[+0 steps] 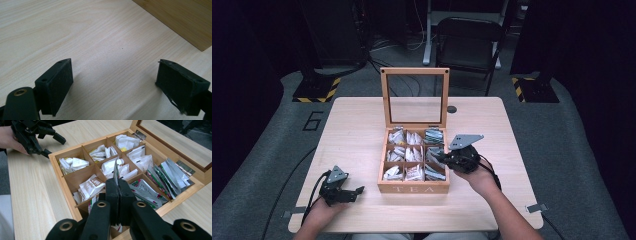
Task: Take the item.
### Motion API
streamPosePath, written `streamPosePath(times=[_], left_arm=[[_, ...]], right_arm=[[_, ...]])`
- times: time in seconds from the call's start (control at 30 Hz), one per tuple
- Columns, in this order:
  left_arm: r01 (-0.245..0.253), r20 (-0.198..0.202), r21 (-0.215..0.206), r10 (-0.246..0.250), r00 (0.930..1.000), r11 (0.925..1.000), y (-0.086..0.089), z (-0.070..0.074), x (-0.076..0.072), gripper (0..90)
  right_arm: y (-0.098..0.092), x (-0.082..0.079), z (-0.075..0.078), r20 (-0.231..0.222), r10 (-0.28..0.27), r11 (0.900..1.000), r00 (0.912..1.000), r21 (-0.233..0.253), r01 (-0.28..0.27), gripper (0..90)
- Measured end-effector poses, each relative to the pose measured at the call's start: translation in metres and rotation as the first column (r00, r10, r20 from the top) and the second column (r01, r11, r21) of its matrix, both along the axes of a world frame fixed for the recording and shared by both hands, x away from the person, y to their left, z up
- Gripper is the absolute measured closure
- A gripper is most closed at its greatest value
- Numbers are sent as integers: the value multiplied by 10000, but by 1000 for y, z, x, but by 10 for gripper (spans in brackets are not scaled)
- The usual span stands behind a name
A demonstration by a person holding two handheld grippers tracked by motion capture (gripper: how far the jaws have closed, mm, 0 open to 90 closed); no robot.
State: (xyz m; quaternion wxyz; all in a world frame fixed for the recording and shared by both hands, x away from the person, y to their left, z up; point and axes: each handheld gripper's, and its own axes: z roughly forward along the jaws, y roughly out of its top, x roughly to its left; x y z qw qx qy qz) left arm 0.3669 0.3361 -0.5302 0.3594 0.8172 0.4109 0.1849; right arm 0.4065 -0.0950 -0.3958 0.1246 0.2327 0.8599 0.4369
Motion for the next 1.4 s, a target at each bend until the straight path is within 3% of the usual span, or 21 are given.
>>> streamPosePath(times=[0.47,1.4], left_arm=[[0,1,4,0,10000,10000,0,0,0,137],[-2,-2,-2,2,10000,10000,0,0,0,137]], right_arm=[[-4,-1,4,171,-99,10000,9998,4,98,887],[-30,-4,10,405,-657,9978,9970,15,657,887]])
